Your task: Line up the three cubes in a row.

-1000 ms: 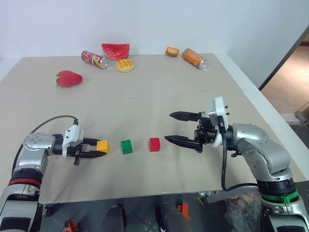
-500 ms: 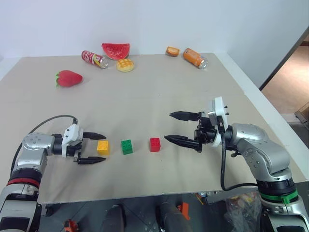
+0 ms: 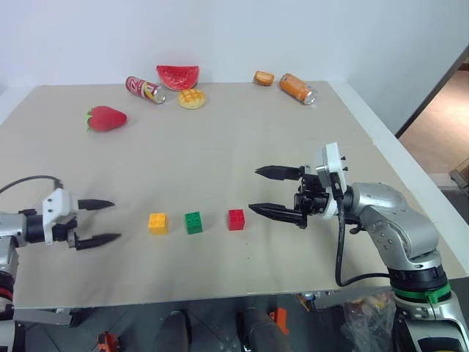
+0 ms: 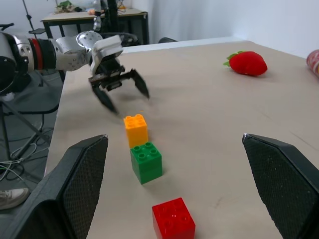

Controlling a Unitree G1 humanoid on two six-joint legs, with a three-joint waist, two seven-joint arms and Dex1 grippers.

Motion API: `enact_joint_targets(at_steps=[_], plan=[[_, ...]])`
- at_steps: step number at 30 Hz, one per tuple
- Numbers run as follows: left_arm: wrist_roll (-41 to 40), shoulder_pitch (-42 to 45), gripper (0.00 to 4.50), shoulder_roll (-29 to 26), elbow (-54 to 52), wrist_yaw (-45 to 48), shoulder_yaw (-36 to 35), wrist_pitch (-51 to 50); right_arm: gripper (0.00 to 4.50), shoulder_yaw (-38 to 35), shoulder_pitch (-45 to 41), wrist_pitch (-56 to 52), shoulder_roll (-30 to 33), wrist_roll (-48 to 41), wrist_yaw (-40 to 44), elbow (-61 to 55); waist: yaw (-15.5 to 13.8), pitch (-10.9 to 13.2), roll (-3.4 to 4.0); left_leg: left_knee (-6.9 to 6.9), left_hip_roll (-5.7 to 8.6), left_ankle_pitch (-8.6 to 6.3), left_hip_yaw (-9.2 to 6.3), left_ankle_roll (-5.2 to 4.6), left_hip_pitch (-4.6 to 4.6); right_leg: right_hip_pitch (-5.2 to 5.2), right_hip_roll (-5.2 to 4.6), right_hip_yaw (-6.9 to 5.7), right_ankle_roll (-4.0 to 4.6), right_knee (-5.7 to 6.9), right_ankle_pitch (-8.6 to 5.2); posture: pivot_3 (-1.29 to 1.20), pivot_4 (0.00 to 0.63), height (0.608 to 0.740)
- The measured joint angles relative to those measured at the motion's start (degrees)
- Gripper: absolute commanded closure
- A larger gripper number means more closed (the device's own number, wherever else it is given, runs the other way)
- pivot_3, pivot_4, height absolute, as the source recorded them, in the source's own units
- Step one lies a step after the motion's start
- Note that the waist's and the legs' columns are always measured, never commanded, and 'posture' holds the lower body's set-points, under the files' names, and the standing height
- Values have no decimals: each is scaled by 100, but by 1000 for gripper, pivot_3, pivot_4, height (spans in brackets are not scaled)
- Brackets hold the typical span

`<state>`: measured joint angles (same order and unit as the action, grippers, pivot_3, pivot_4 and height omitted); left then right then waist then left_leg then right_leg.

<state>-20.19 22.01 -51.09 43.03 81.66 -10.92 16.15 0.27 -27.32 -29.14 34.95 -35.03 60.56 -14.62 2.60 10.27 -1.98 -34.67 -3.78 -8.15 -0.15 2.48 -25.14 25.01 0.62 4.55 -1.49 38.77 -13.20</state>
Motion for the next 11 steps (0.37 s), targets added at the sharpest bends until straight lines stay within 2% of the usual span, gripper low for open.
enact_joint_targets(at_steps=[3, 5, 11], plan=[[-9, -125, 63, 24, -256, -1287, -385, -899, 0, 19, -25, 275, -80, 399, -282, 363, 7, -3, -5, -1, -1, 0, 1, 0, 0, 0, 0, 0, -2, -1, 1, 0, 150, 740], [-113, -484, 63, 156, -906, -2122, -709, -1593, 0, 3, -17, 572, -208, 816, -692, 895, 8, -3, -5, 1, -1, -1, 10, 2, 2, 0, -4, 2, -3, -2, 2, 0, 150, 740], [-674, -1466, 63, 1314, -2879, -3946, -1355, -2898, 0, -697, -11, 993, -866, 1454, -2508, 2511, 3, -3, -5, 9, -1, -1, 13, 4, 1, 4, -1, 5, -29, 0, 15, 0, 150, 740]])
